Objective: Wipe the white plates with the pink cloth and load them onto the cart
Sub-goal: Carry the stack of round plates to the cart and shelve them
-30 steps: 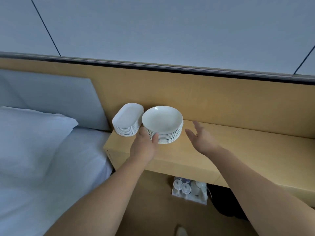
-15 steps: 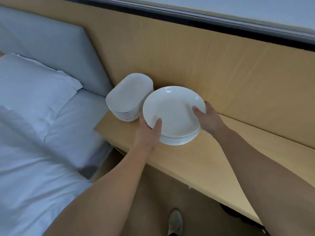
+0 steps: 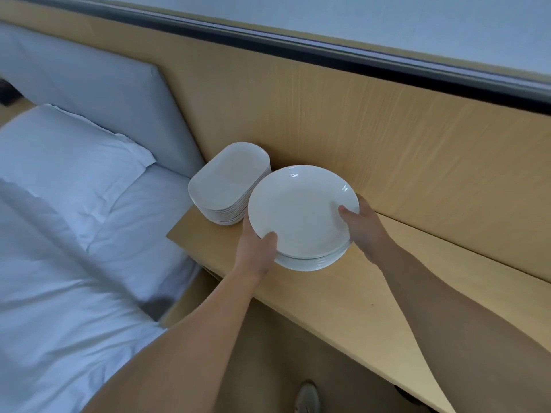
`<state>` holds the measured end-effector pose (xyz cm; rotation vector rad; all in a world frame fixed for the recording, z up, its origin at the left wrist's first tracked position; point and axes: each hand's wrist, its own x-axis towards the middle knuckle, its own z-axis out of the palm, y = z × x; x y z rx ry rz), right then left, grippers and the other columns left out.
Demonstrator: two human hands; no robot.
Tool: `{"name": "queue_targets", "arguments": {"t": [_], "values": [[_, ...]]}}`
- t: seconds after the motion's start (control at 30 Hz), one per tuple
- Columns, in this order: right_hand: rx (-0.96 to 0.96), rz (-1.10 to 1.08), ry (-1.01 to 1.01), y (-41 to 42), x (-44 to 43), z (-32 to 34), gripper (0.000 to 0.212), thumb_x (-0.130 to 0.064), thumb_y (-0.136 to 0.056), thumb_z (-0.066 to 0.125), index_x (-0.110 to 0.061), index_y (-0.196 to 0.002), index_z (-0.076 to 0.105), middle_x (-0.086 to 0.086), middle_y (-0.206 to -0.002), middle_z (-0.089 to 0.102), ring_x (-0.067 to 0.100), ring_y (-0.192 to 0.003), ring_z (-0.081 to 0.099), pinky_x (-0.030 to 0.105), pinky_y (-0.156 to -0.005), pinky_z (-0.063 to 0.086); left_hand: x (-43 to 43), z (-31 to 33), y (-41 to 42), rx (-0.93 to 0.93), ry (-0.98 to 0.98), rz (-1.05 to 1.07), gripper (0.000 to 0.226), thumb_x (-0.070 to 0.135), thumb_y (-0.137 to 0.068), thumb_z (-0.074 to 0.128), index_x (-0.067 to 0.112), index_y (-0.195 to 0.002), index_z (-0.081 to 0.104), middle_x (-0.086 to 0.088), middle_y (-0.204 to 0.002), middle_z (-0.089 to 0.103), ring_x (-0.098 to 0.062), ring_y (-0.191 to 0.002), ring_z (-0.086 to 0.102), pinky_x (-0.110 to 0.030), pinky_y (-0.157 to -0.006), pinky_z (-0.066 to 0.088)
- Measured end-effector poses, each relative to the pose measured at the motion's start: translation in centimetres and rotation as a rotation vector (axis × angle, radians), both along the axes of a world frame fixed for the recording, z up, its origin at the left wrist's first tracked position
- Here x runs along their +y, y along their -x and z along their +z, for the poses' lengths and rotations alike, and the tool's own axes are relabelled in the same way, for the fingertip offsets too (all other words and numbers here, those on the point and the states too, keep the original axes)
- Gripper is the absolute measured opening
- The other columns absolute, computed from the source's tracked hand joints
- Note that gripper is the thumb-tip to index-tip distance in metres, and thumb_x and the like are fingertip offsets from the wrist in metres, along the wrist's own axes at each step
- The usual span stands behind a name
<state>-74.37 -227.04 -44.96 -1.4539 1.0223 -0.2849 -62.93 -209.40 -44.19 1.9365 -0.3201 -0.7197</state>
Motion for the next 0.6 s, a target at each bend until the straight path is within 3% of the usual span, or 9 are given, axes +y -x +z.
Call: {"name": "queue_targets", "arguments": {"t": [0.47,0.6], "values": [[-0.145,-0.141,-0.092,-0.3,0.4,-0.4,0.038,-0.023,-0.096,0.052,-0.027,-0.134,0.049,-0.003,-0.120,0.061,0.021,-0.109,0.059,0.045,-0.095,0.051,-0.5,0.9,0.4,-0.017,0.049,0.023,0.068,0.013,-0.090,0.050,0.035,-0.148,0.025,0.016,-0.125,0.049,-0.011,-0.114,0.045,-0.030,-0.089,0.039],[-0.191,-0.172,-0.094,-0.3,0.0,0.7,0.032,-0.022,-0.099,0.050,-0.030,-0.129,0.048,-0.009,-0.114,0.060,0.015,-0.105,0.059,0.041,-0.088,0.052,-1.3,2.1,-0.1,-0.067,0.057,-0.002,0.069,0.017,-0.083,0.050,0.038,-0.146,0.029,0.017,-0.128,0.053,-0.013,-0.116,0.049,-0.035,-0.096,0.044]]}}
